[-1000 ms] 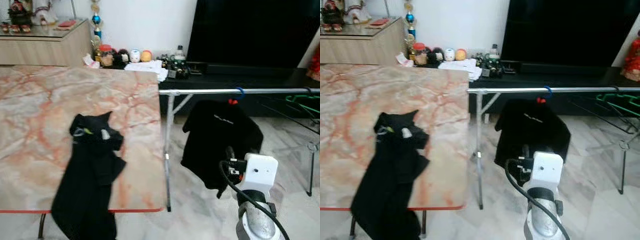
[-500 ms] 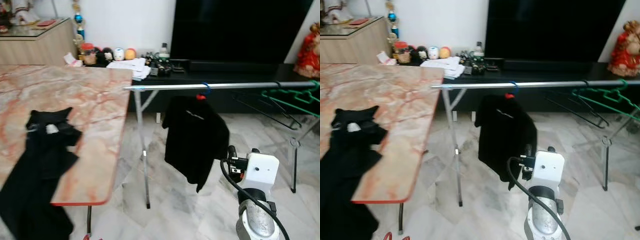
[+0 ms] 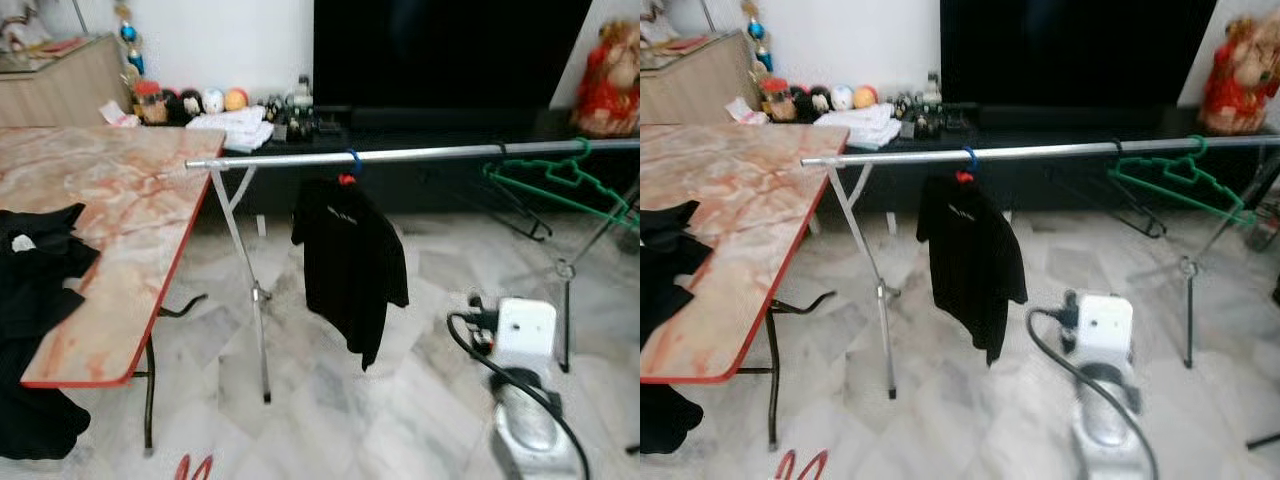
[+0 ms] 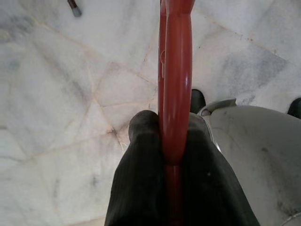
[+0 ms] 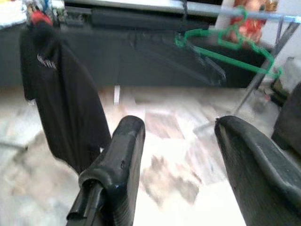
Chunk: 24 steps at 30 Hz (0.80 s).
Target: Hang hanger
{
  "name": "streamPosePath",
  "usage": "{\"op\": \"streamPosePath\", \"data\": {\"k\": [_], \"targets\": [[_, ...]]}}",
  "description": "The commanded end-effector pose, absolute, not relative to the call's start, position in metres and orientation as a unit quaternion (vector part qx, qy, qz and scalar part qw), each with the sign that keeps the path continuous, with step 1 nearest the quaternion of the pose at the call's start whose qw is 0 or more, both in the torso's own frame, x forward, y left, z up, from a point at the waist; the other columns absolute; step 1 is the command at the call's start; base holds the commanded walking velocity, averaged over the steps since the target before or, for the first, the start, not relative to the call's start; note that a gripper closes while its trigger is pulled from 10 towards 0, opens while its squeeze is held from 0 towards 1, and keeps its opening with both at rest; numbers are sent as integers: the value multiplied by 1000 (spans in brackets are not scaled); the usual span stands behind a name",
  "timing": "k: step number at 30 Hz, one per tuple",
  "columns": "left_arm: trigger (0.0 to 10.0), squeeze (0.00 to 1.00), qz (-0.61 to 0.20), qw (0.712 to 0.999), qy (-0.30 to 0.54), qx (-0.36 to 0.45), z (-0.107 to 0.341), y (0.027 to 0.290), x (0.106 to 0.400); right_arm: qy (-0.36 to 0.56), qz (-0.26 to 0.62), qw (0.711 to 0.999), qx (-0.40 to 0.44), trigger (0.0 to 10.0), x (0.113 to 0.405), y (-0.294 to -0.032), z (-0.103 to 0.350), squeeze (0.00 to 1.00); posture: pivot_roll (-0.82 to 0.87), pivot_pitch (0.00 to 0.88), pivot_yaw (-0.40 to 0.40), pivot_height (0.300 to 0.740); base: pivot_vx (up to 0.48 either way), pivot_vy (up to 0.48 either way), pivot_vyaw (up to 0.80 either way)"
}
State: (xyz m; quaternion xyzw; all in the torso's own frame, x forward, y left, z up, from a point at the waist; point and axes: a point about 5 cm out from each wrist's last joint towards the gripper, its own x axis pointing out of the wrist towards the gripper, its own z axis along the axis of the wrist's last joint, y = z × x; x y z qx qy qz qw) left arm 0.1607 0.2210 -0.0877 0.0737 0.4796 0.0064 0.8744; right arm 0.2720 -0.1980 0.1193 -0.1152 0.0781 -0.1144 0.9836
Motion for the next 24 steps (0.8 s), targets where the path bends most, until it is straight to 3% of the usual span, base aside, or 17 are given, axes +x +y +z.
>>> {"op": "streamPosePath", "data": {"k": [1,2,3,6,11,12,15,19,20,21,24], "targets": [[10000,0,-22,909,397,127,-56,253,200,91,-77,984,-135,10000,283,-192,117,0,10,0,36,740,0,0,0],[10000,0,-22,909,397,127,-56,253,200,91,-77,984,-135,10000,283,-192,117,0,10,0,36,740,0,0,0],[10000,0,-57,918,357,162,-36,257,225,103,-53,982,-147,10000,288,-193,113,0,12,0,33,740,0,0,0],[10000,0,-98,920,320,202,-21,251,244,104,15,980,-171,10000,295,-186,112,0,6,0,35,740,0,0,0],[10000,0,-195,904,276,263,-2,234,263,120,186,954,-203,10000,294,-160,103,0,9,0,32,740,0,0,0],[10000,0,-195,904,276,263,-2,234,263,120,186,954,-203,10000,294,-160,103,0,9,0,32,740,0,0,0],[10000,0,-342,856,280,268,11,207,268,136,382,883,-237,10000,276,-136,96,0,17,0,30,740,0,0,0],[10000,0,-427,808,291,282,17,192,264,137,482,830,-245,10000,263,-127,97,0,22,0,26,740,0,0,0],[10000,0,-469,780,290,294,20,184,262,136,526,801,-251,10000,259,-125,97,0,23,0,21,740,0,0,0],[10000,0,-537,735,287,297,27,164,259,146,601,737,-272,10000,251,-125,93,0,19,0,18,740,0,0,0],[10000,0,-574,706,270,316,34,146,261,176,643,694,-271,10000,246,-128,88,0,29,0,11,740,0,0,0]]}}
